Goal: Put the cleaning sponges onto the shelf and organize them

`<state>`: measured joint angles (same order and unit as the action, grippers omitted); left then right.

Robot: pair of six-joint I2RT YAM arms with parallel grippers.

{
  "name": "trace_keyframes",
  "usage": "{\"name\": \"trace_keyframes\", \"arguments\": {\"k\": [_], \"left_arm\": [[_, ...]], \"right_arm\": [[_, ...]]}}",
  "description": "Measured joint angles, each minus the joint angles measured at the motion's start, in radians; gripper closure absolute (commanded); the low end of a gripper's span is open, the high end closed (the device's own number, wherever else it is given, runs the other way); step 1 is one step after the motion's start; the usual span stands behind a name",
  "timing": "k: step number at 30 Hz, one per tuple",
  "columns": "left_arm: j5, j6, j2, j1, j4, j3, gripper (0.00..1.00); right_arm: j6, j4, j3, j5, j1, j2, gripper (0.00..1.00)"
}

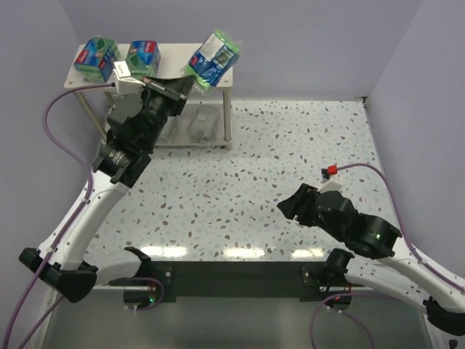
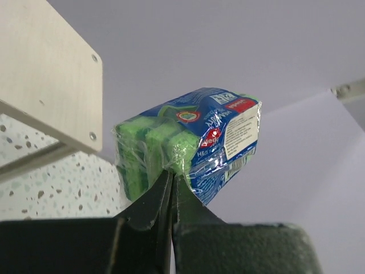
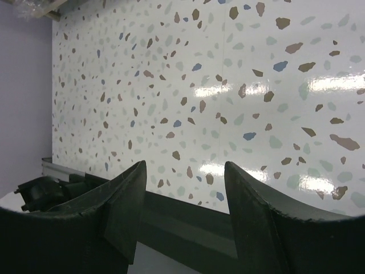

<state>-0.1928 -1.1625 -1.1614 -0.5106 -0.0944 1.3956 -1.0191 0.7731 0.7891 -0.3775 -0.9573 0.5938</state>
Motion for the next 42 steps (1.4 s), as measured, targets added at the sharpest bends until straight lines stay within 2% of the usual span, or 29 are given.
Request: {"name": "trace_keyframes", "arguments": {"k": [5,11,21,30,32,35,37,38,39,41,42], "left_arm": [[-0.26,-0.1,-0.187,0.002,-0.166,0.253,1.0],[-0.42,-0.219,-0.42,0.006,-0.374,0.571,1.0],[-0.498,-0.42,-0.558,0.02,-0.633,0.71,1.0],[-0.526,-0.483,-0.582,0.02,-0.7,0.712,0.99],[-0.533,-0.489,-0.582,0.021,-0.7,0.712,0.94],[-0.541,-0.494,-0.582,0.021,-0.694,0.712,0.78],[-0.542,-0.493,-0.582,0.023,-0.673,0.71,0.73],[-0.541,-0.494,-0.581,0.024,-0.657,0.703,0.68],[-0.541,-0.492,-0.579,0.026,-0.638,0.694,0.59],[-0.541,-0.486,-0.573,0.027,-0.592,0.663,0.52],[-0.539,-0.483,-0.568,0.027,-0.572,0.641,0.45]], "right_arm": [[0.0,0.0,0.0,-0.005,0.0,-0.014,0.4],[0.003,0.0,0.0,-0.007,0.0,-0.025,0.4],[0.01,0.005,0.0,-0.01,0.0,-0.06,0.39],[0.016,0.006,-0.003,-0.017,0.0,-0.064,0.37],[0.017,0.006,-0.004,-0.017,0.0,-0.064,0.36],[0.018,0.006,-0.005,-0.017,0.0,-0.066,0.35],[0.018,0.006,-0.007,-0.016,0.0,-0.067,0.34],[0.018,0.006,-0.009,-0.016,0.0,-0.068,0.34],[0.018,0.006,-0.011,-0.016,0.0,-0.07,0.34],[0.018,0.006,-0.013,-0.016,0.0,-0.074,0.34],[0.018,0.006,-0.014,-0.016,0.0,-0.077,0.33]]}}
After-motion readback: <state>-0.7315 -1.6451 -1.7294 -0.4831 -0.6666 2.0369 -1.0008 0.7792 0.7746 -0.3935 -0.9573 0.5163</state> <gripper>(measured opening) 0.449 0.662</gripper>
